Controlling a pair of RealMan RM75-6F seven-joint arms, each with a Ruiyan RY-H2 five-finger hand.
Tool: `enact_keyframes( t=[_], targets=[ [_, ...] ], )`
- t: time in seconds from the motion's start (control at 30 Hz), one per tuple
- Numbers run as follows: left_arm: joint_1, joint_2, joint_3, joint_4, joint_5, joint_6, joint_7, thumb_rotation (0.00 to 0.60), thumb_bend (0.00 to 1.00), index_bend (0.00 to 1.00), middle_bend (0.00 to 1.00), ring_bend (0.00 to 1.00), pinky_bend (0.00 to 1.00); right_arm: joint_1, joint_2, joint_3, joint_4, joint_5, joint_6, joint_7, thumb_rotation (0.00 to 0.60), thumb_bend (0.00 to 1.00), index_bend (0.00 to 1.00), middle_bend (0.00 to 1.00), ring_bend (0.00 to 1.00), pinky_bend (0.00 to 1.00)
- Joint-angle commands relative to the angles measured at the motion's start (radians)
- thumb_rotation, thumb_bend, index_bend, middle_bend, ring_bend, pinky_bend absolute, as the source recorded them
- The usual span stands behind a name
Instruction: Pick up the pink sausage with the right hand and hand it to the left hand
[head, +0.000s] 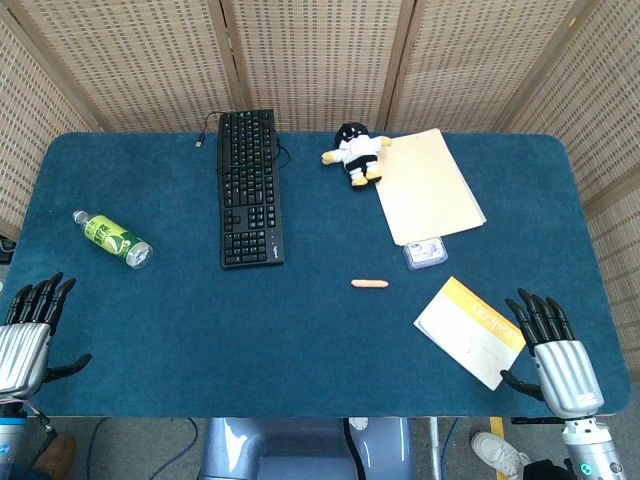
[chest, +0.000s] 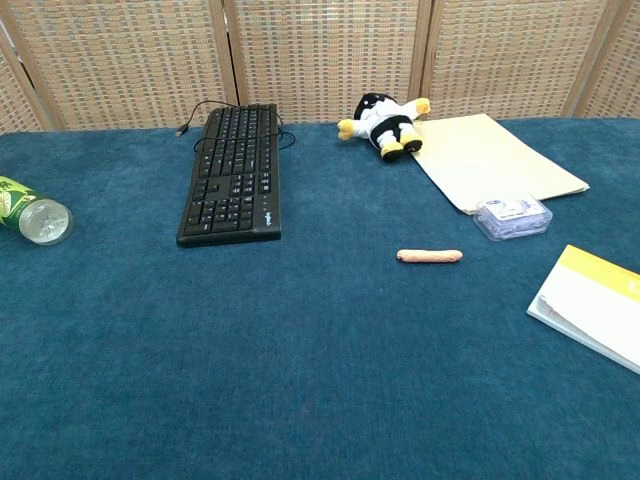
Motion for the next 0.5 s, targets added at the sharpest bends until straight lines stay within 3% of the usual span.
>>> enact_keyframes(
  t=[0.03, 0.33, 0.5],
  targets=[
    [0.0, 0.0, 0.0, 0.002, 0.0, 0.0, -0.001, 0.6, 0.0, 0.0, 0.0, 0.0, 0.0, -0.001, 0.001, -0.001, 0.001, -0.001, 0.0, 0.0, 0.6, 0.0, 0.0, 0.0, 0.0, 0.0],
    [-0.001, -0.002, -0.003, 0.003, -0.001, 0.0, -0.004, 0.6, 0.0, 0.0, 0.0, 0.0, 0.0, 0.015, -0.008, 0.0, -0.007, 0.013, -0.035, -0.011, 0.6, 0.0, 0.0, 0.0, 0.0, 0.0],
    [-0.005, -0.009, -0.011, 0.01, -0.011, -0.002, 0.002, 0.6, 0.0, 0.0, 0.0, 0.0, 0.0, 0.097, 0.011, 0.034, -0.045, 0.051, -0.157, -0.001, 0.6, 0.0, 0.0, 0.0, 0.0, 0.0]
  ],
)
